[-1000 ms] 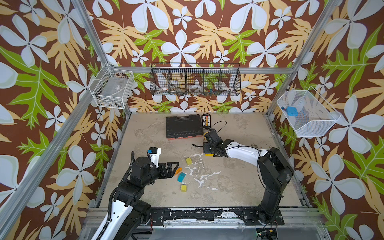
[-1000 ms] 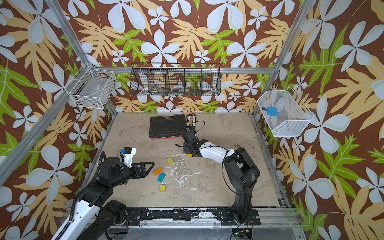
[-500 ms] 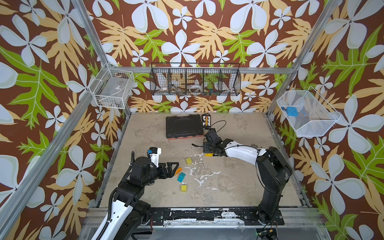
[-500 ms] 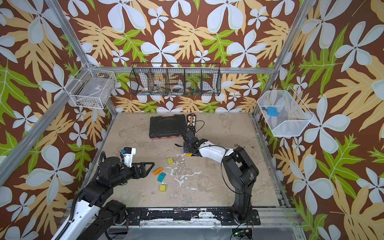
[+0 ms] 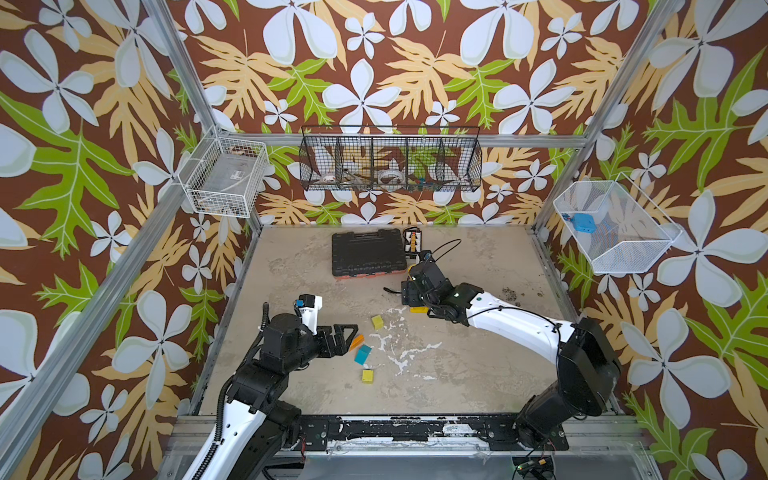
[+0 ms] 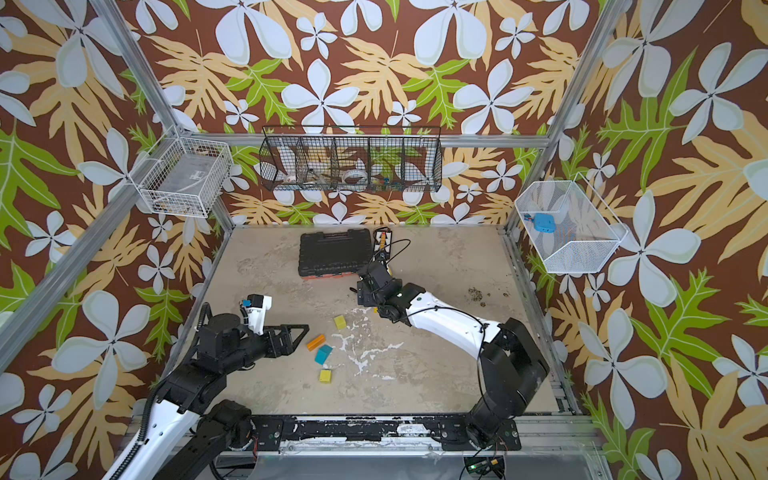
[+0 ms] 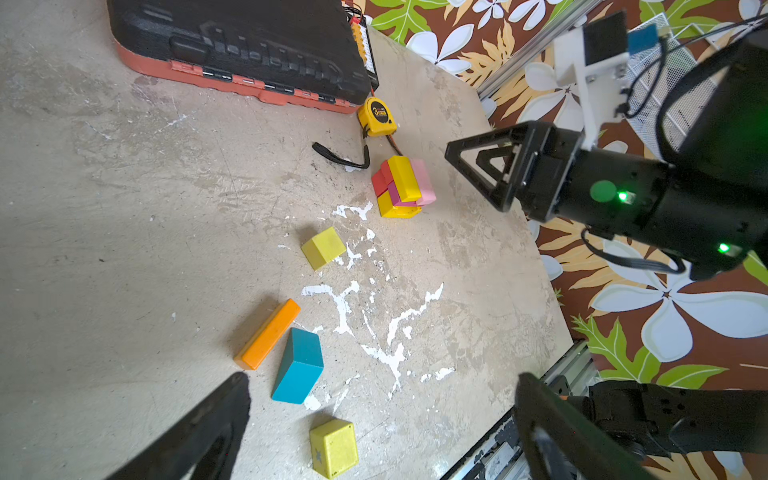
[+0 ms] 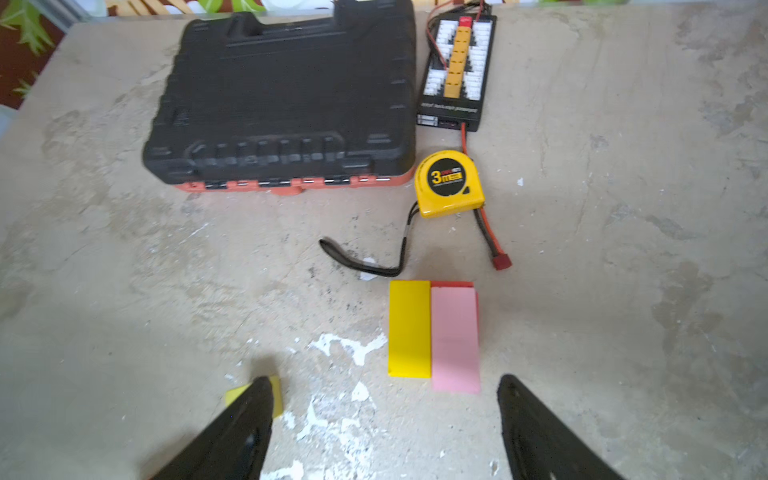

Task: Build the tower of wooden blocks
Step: 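Move the right gripper to the lime-yellow cube and close on it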

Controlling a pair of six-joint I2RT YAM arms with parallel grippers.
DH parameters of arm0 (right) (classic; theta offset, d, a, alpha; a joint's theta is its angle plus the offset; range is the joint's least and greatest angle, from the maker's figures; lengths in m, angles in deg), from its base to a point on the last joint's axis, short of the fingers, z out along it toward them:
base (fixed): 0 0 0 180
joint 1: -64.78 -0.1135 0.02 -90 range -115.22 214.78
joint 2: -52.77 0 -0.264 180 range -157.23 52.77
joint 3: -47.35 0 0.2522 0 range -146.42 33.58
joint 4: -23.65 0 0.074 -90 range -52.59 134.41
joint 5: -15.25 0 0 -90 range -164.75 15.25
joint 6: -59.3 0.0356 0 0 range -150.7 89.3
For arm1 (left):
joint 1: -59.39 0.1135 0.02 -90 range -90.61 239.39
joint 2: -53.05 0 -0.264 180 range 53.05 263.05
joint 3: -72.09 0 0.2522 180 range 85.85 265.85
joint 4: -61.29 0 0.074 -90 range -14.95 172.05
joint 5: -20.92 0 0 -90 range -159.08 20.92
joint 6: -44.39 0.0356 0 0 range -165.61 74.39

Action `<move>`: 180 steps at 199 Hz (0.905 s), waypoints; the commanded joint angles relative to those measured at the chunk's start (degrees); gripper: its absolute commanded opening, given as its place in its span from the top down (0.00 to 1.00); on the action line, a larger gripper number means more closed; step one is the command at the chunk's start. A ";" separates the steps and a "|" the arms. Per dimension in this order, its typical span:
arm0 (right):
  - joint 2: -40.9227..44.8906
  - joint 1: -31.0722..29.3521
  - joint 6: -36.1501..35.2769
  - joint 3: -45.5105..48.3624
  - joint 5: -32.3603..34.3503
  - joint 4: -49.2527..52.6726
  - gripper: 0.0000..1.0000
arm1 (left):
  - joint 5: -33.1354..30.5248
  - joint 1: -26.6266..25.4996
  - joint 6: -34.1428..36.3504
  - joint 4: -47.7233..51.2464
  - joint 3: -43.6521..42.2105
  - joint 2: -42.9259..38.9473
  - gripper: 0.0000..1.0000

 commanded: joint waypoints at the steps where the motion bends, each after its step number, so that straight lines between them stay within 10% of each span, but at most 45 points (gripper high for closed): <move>1: 0.36 -3.62 -0.97 0.57 -0.26 -2.77 0.16 | 0.34 0.01 0.29 -1.62 -0.06 -0.07 0.00; 180: -23.04 -11.02 -2.49 -13.62 -6.22 0.80 0.28 | 0.36 0.02 0.34 -1.63 -0.06 0.23 0.00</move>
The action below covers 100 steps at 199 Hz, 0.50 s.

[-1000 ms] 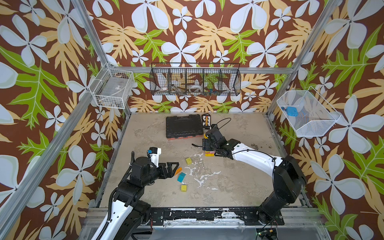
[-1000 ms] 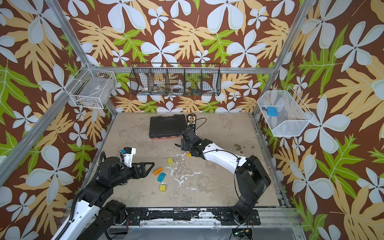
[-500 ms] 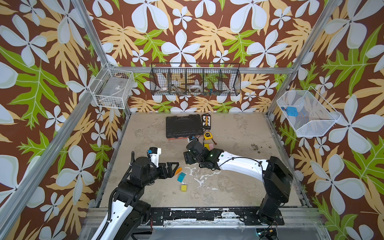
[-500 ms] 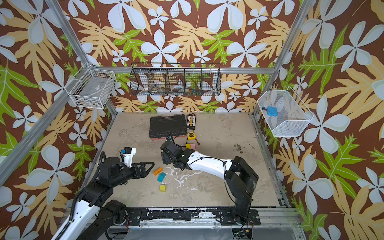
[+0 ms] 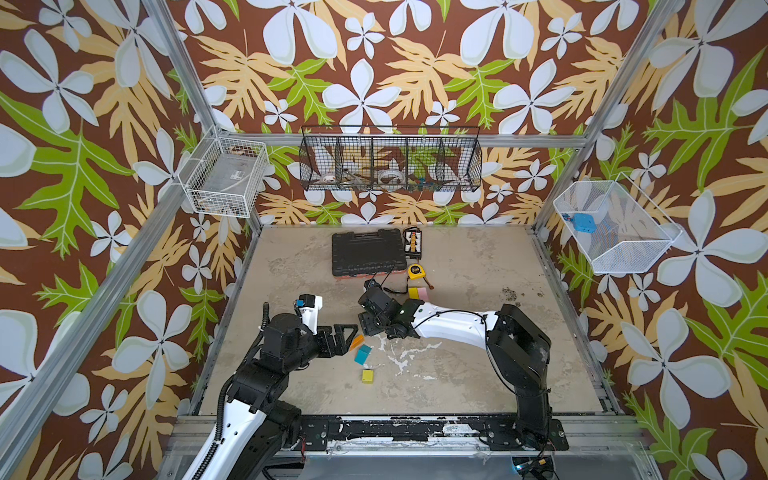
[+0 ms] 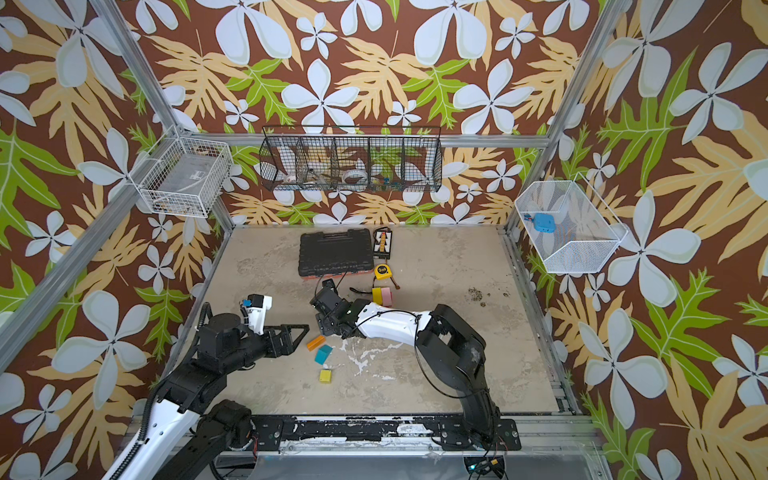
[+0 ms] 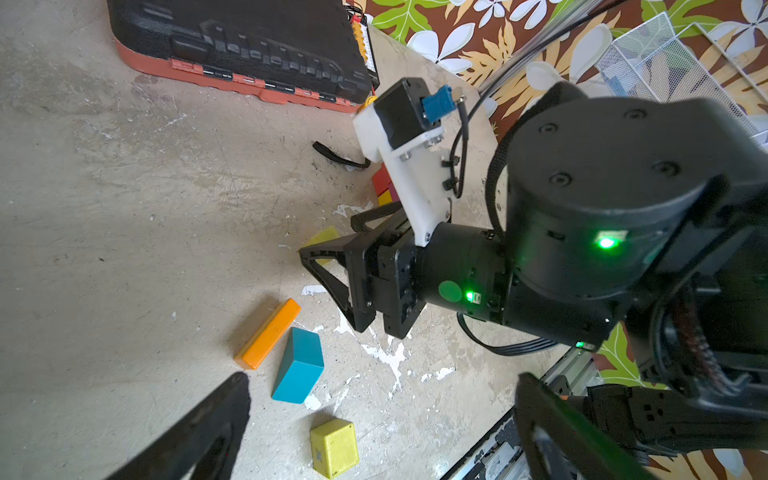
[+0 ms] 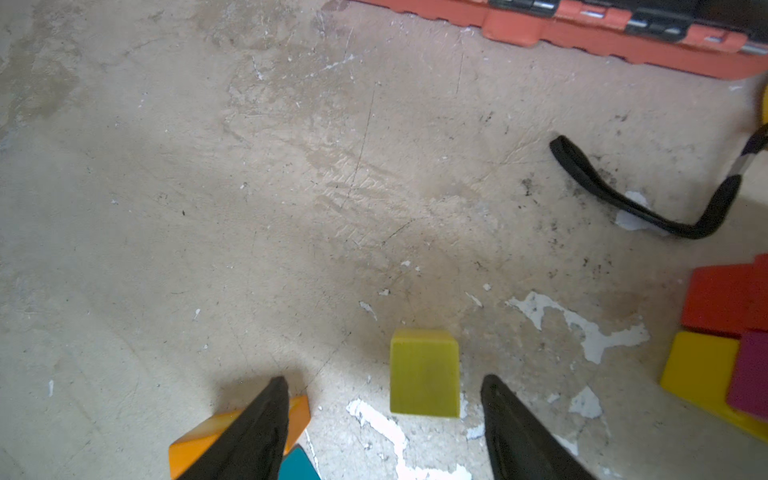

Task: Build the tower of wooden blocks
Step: 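Move the right gripper to the lime-yellow cube and close on it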

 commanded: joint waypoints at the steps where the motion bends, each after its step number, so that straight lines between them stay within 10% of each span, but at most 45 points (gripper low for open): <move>1: -1.00 -0.16 -0.58 -0.90 0.01 0.94 0.28 | 0.38 0.02 0.35 -1.61 -0.06 0.03 0.00; 100: -3.43 -0.21 -0.04 -1.36 3.70 3.24 0.31 | 0.49 -0.02 0.35 -1.61 -0.06 0.07 0.00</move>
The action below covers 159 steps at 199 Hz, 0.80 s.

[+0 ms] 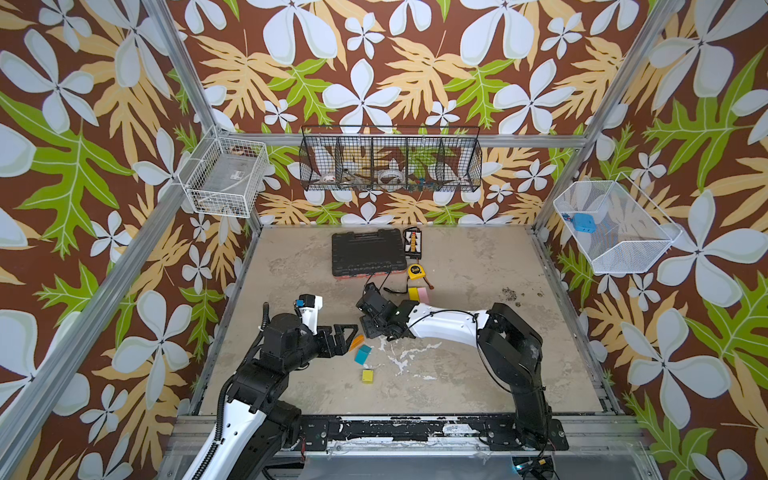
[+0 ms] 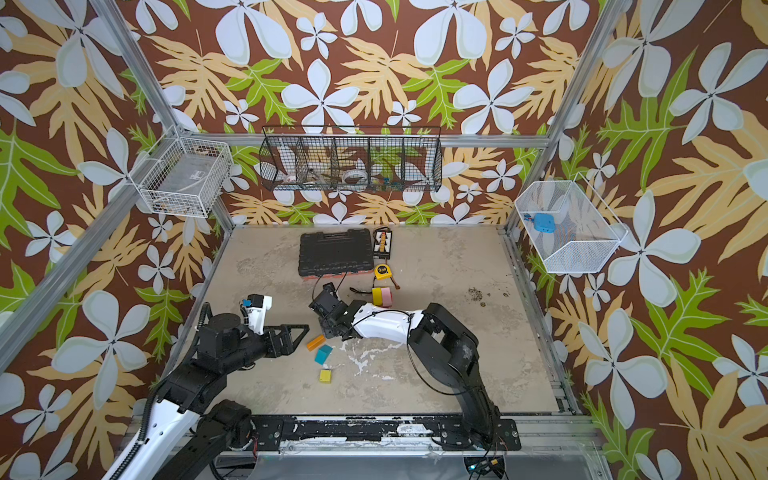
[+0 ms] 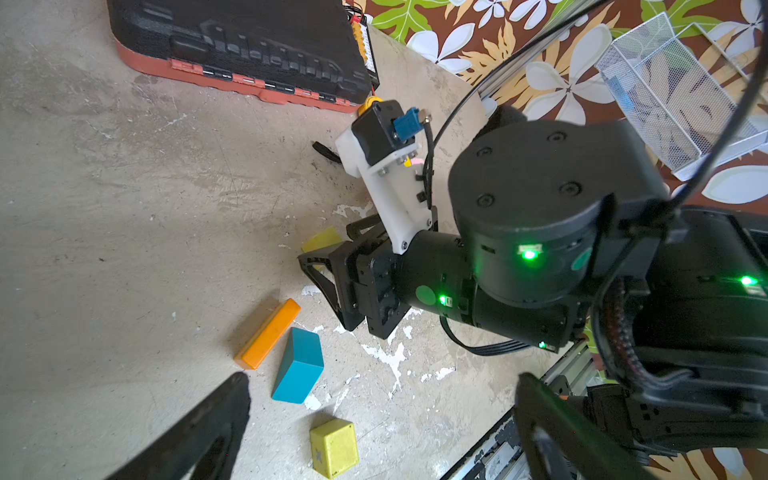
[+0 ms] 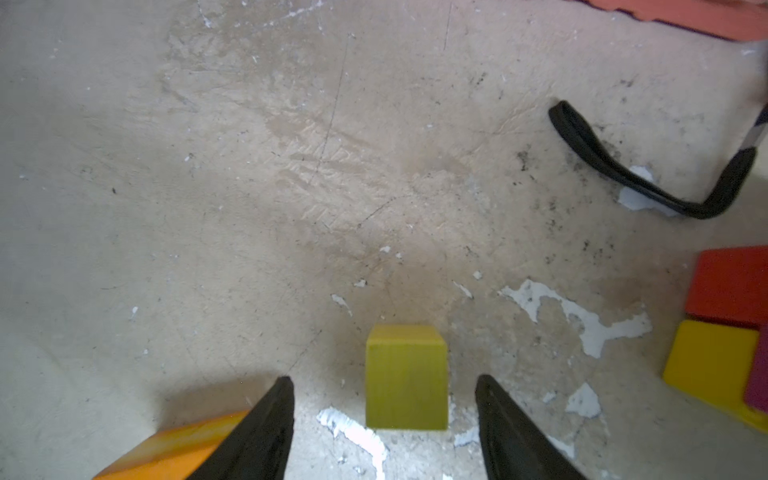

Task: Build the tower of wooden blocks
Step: 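Move the right gripper to the lime-yellow cube and close on it, then carry the lime-yellow cube with the right gripper over the stack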

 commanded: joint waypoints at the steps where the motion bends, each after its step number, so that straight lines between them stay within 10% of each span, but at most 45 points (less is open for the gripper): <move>1: -0.93 -0.10 0.05 -0.45 1.51 0.75 0.31 | 0.47 0.00 0.32 -1.61 -0.06 0.14 0.00; 159: -4.99 0.27 0.23 -4.95 2.68 3.85 0.62 | 0.39 -0.01 0.28 -1.60 -0.12 -0.20 0.00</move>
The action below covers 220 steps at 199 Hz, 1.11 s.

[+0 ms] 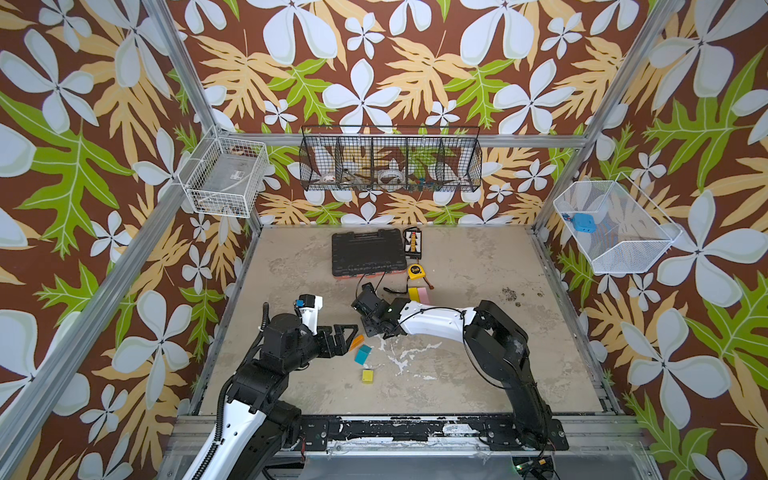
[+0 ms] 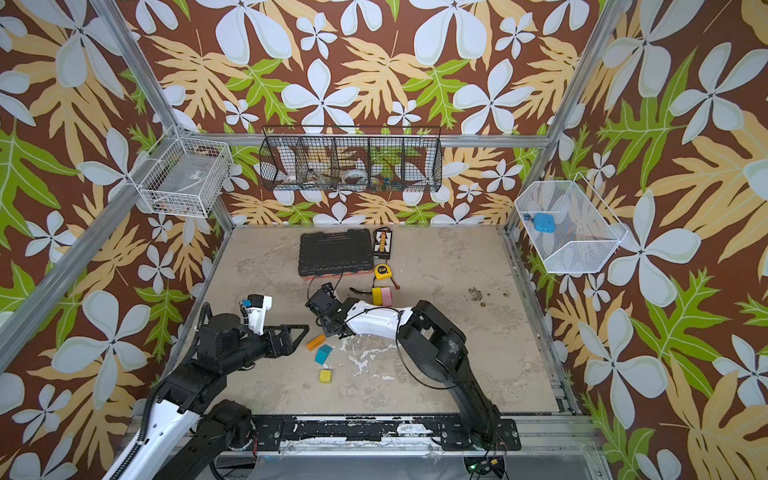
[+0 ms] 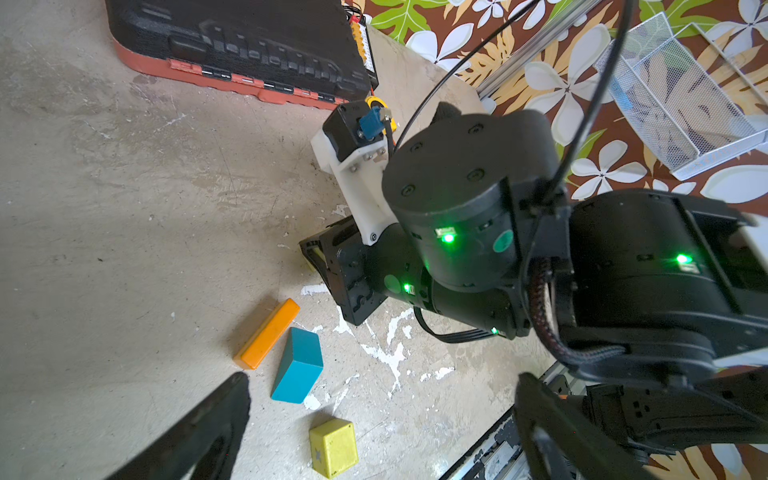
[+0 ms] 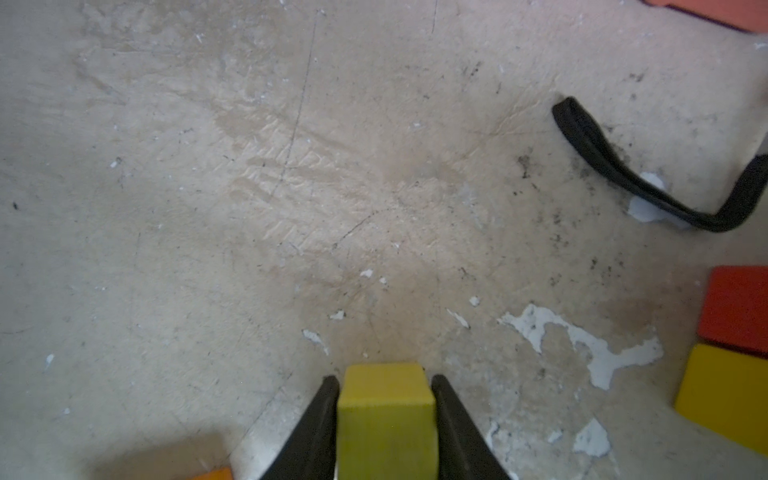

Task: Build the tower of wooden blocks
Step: 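Carry the lime-yellow cube with the right gripper over the stack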

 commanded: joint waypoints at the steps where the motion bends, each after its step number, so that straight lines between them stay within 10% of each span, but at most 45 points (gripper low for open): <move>1: 0.51 -0.09 0.27 0.32 0.61 0.35 0.62 | 0.30 0.01 0.26 -1.58 -0.05 0.04 0.00; 124: 10.57 0.37 -0.34 4.85 2.01 -0.08 0.76 | 0.29 -0.01 0.25 -1.61 -0.11 0.08 0.00; 220: 24.49 12.82 -3.02 16.67 -1.08 -2.59 0.76 | 0.29 -0.01 0.25 -1.72 -0.11 0.06 0.00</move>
